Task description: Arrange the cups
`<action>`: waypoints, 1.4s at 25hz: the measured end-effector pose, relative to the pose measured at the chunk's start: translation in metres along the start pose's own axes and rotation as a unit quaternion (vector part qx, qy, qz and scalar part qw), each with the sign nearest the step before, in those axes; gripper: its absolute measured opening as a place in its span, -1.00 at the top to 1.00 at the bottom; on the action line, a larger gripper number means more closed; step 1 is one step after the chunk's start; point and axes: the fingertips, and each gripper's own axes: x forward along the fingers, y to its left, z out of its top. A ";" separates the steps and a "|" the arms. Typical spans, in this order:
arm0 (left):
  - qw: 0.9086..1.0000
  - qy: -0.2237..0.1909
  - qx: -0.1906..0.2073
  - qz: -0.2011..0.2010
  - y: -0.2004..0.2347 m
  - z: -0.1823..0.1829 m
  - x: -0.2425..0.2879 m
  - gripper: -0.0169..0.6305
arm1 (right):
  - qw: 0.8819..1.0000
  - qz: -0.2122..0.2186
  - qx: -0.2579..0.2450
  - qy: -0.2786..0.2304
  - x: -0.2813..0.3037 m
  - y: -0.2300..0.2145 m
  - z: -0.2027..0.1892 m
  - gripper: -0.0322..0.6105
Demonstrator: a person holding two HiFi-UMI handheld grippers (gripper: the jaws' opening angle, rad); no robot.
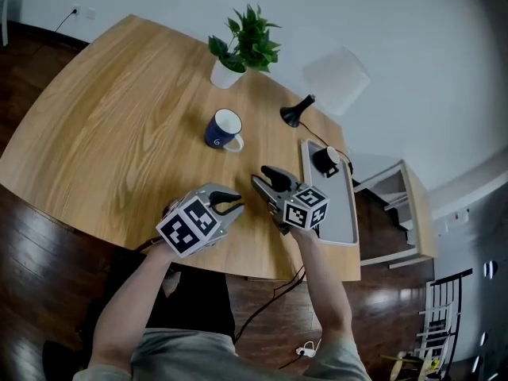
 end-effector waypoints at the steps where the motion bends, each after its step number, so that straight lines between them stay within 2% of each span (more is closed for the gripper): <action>1: 1.000 0.000 0.000 0.000 0.000 0.000 0.000 0.76 | 1.000 0.007 0.001 0.002 0.008 0.006 0.000 0.36; 5: 1.000 -0.003 0.003 -0.003 -0.001 0.002 -0.001 0.76 | 1.000 0.007 -0.005 0.004 0.026 0.010 0.007 0.36; 14: 1.000 -0.002 0.003 -0.001 0.000 0.002 0.000 0.76 | 0.996 -0.028 -0.082 0.003 0.058 -0.001 0.054 0.31; 26: 1.000 -0.002 0.004 -0.002 0.000 0.000 0.000 0.76 | 0.994 -0.009 -0.102 0.025 0.086 -0.001 0.061 0.37; 31: 1.000 -0.001 0.004 -0.002 0.001 0.001 -0.001 0.76 | 0.993 -0.004 -0.117 0.030 0.087 0.001 0.060 0.58; 35: 1.000 -0.001 0.003 -0.002 0.000 0.000 -0.001 0.76 | 0.996 -0.005 -0.090 0.026 0.084 0.003 0.062 0.62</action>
